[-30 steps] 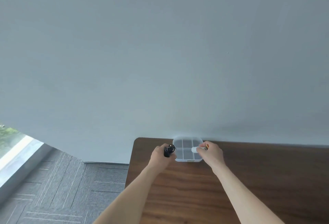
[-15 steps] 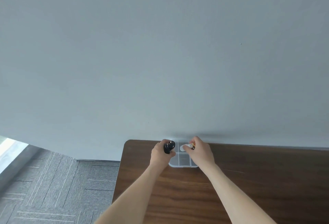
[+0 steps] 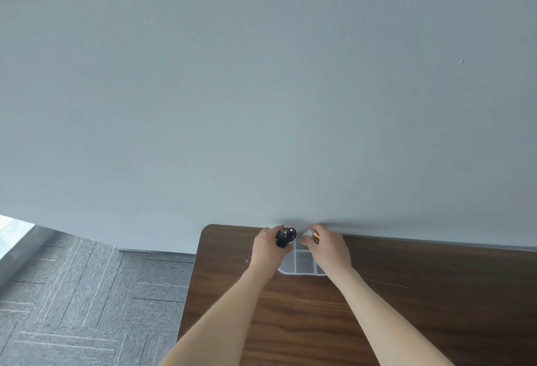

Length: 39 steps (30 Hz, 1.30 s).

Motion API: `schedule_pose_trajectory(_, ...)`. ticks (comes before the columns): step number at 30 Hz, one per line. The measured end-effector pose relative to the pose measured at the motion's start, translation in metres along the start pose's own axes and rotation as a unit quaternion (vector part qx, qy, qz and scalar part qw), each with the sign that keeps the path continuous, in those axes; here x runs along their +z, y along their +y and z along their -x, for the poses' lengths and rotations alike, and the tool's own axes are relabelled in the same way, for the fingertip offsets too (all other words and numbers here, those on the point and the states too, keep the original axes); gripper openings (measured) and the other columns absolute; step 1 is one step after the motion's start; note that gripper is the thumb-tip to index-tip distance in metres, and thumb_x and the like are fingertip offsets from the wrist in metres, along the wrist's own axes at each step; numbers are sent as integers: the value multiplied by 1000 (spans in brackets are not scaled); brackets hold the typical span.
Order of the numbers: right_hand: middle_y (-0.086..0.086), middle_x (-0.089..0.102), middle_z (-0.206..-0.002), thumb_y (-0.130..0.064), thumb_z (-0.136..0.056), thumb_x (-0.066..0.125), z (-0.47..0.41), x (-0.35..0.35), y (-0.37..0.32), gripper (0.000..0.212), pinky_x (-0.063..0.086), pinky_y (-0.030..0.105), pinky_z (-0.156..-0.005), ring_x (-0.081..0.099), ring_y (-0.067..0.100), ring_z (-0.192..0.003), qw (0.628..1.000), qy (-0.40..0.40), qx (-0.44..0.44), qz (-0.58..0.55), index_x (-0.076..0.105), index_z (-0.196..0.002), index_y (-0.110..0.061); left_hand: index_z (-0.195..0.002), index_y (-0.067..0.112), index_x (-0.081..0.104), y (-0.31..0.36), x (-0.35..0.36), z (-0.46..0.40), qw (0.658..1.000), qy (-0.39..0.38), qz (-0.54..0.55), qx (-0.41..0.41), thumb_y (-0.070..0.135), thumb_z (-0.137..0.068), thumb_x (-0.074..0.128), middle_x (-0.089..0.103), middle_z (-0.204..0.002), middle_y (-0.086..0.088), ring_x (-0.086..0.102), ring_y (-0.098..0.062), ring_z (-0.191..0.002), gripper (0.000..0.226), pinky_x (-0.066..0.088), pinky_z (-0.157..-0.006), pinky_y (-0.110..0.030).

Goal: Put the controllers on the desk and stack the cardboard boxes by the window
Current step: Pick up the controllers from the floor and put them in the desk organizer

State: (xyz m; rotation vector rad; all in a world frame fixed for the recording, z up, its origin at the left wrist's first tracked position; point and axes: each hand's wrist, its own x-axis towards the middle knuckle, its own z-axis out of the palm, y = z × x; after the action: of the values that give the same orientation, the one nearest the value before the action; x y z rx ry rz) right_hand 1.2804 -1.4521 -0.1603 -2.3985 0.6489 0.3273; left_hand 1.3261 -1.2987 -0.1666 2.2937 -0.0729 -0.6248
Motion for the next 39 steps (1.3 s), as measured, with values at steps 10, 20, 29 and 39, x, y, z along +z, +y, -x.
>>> schedule_pose_trajectory(10,-1,68,-125,-53,-93,60,17,-8,9,53,55,40,-88,63,24,-117,999,-8,12,-33,54,-136,-24,-71,17,52,-7,-2,12,998,50,19,-20,30,-81,74,51,-75,5,50,-17,-73,28,34,-57,-20)
schedule_pose_trajectory(20,1,61,-78,-22,-89,65,35,-13,9,13,39,28,-55,52,16,-65,963,-107,147,-200,68,-98,-13,-85,14,56,-14,-24,33,998,-49,11,-44,19,-77,65,53,-72,5,45,-12,-64,14,35,-56,-21)
schedule_pose_trajectory(29,5,65,-83,-10,-84,59,38,-3,-1,33,48,25,-56,61,16,-62,972,-145,130,-131,68,-116,-7,-115,15,45,-15,-29,41,993,-110,-22,-35,21,-81,64,64,-108,-6,61,-22,-90,39,46,-69,-25)
schedule_pose_trajectory(39,0,66,-101,-18,-83,72,30,0,-6,42,60,31,-84,74,19,-87,981,-113,132,-81,64,-124,-14,-113,21,47,-10,-23,33,994,-102,-14,-21,33,-77,66,64,-100,-2,61,-17,-78,43,61,-72,-39)
